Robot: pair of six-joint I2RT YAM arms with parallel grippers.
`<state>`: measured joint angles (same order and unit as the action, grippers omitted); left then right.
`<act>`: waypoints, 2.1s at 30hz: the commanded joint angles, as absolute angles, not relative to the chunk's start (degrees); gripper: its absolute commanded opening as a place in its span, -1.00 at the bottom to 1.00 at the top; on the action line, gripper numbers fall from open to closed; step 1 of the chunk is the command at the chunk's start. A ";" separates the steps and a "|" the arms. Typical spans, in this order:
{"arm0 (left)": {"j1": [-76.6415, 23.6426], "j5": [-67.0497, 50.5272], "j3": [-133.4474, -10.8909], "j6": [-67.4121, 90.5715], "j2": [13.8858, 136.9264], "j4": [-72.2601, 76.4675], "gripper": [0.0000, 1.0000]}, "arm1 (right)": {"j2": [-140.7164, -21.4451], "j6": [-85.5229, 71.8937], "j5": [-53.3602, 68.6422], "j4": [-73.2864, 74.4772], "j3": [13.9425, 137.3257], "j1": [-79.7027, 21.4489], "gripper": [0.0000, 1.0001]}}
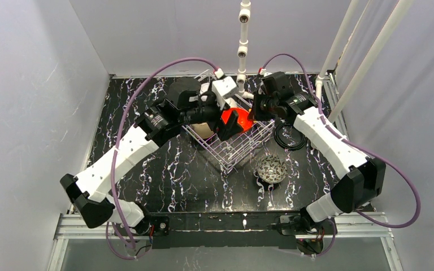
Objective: Load the bowls into the dish rack
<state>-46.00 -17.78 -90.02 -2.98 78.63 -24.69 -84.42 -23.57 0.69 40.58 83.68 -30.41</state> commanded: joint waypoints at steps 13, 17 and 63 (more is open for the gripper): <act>-46.60 -24.86 -88.42 -34.30 86.29 -31.13 0.55 | -84.01 -24.36 6.30 41.79 87.40 -29.92 -0.97; -46.58 -20.52 -92.55 -40.22 91.30 -35.95 0.40 | -83.67 -24.01 6.28 41.48 87.06 -29.93 -0.97; -47.87 -20.66 -98.78 -40.08 99.19 -45.66 -0.97 | -88.95 -15.67 5.82 43.67 91.18 -29.78 -0.97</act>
